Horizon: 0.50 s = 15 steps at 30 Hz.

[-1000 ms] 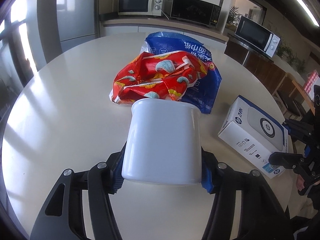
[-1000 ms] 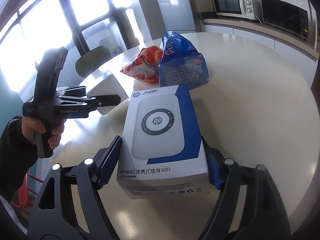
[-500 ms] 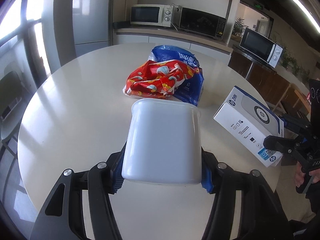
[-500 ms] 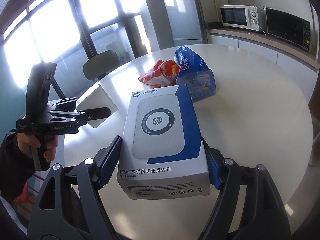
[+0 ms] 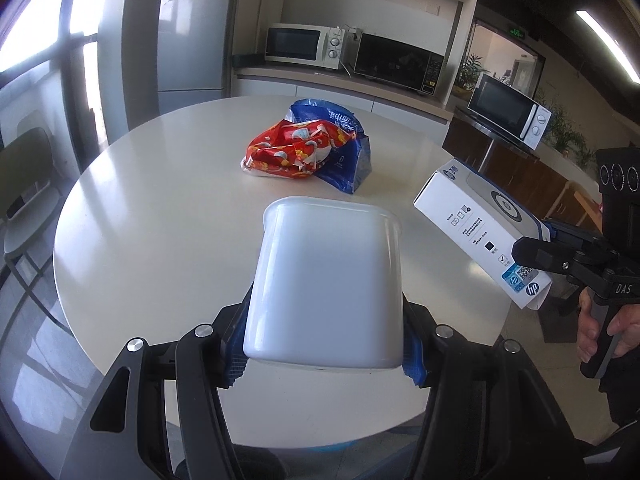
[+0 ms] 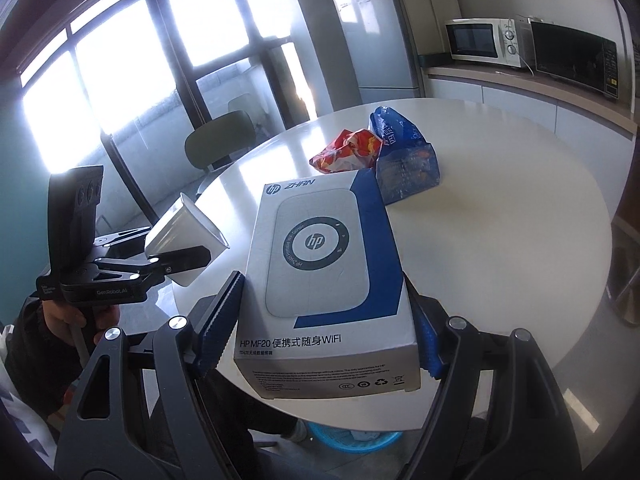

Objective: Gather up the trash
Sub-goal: 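Carry the white container and HP box down over the blue wastebasket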

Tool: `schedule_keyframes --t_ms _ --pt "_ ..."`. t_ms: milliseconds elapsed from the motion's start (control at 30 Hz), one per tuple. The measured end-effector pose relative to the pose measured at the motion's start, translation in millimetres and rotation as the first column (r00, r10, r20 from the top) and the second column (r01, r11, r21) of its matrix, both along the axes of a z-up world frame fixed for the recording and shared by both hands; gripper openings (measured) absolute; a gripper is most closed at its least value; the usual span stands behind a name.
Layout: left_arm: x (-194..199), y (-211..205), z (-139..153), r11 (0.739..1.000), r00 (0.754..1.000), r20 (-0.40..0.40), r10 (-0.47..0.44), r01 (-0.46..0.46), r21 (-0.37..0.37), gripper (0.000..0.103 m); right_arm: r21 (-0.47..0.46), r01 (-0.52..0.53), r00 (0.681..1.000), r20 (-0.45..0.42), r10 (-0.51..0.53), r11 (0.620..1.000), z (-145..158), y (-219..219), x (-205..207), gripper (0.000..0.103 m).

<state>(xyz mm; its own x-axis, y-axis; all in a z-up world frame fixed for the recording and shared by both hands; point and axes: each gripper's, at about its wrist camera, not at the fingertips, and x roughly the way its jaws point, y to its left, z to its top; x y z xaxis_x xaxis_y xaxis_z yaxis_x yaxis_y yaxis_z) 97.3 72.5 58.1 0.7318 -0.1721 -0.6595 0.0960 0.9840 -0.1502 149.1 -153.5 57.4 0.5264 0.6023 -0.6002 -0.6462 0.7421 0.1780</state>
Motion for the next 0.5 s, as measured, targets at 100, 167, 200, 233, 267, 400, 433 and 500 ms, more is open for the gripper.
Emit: schedule_keyframes --t_ms 100,167,200,233,267,400,433,500 --pt "-11.4 -4.7 -0.1 1.000 1.000 0.005 -0.002 0.002 -0.008 0.059 0.008 0.003 1.000 -0.005 -0.003 1.000 0.6 -5.3 -8.2 0.070" --pt "-19.4 -7.2 -0.6 1.000 1.000 0.005 -0.007 0.007 -0.015 0.059 0.009 0.001 1.000 -0.006 -0.001 1.000 0.7 -9.1 -15.1 0.070" --pt "-23.9 -8.8 -1.1 1.000 1.000 0.006 -0.010 0.010 -0.015 0.059 0.006 0.000 1.000 -0.005 0.000 1.000 0.5 -10.9 -19.0 0.070" --pt "-29.2 -10.3 -1.4 1.000 1.000 0.007 -0.010 0.010 -0.015 0.059 0.003 0.001 1.000 -0.003 -0.001 1.000 0.3 -13.1 -23.3 0.070" --pt "-34.2 -11.6 -2.1 1.000 1.000 0.005 -0.011 0.011 -0.018 0.059 0.002 0.000 1.000 -0.006 0.000 1.000 -0.2 -14.6 -26.8 0.070" --pt "-51.3 -18.7 -5.9 1.000 1.000 -0.004 -0.026 0.026 -0.012 0.059 -0.014 -0.014 1.000 -0.019 0.014 1.000 -3.5 -19.5 -43.6 0.070" --pt "-56.0 -20.0 -6.8 1.000 1.000 -0.006 -0.026 0.026 -0.011 0.059 -0.018 -0.017 1.000 -0.023 0.016 1.000 -4.6 -21.3 -47.6 0.070" --pt "-64.9 -20.9 -9.4 0.999 1.000 -0.015 -0.027 0.027 -0.026 0.059 -0.021 -0.024 0.999 -0.037 0.023 0.999 -6.7 -25.6 -55.8 0.070"
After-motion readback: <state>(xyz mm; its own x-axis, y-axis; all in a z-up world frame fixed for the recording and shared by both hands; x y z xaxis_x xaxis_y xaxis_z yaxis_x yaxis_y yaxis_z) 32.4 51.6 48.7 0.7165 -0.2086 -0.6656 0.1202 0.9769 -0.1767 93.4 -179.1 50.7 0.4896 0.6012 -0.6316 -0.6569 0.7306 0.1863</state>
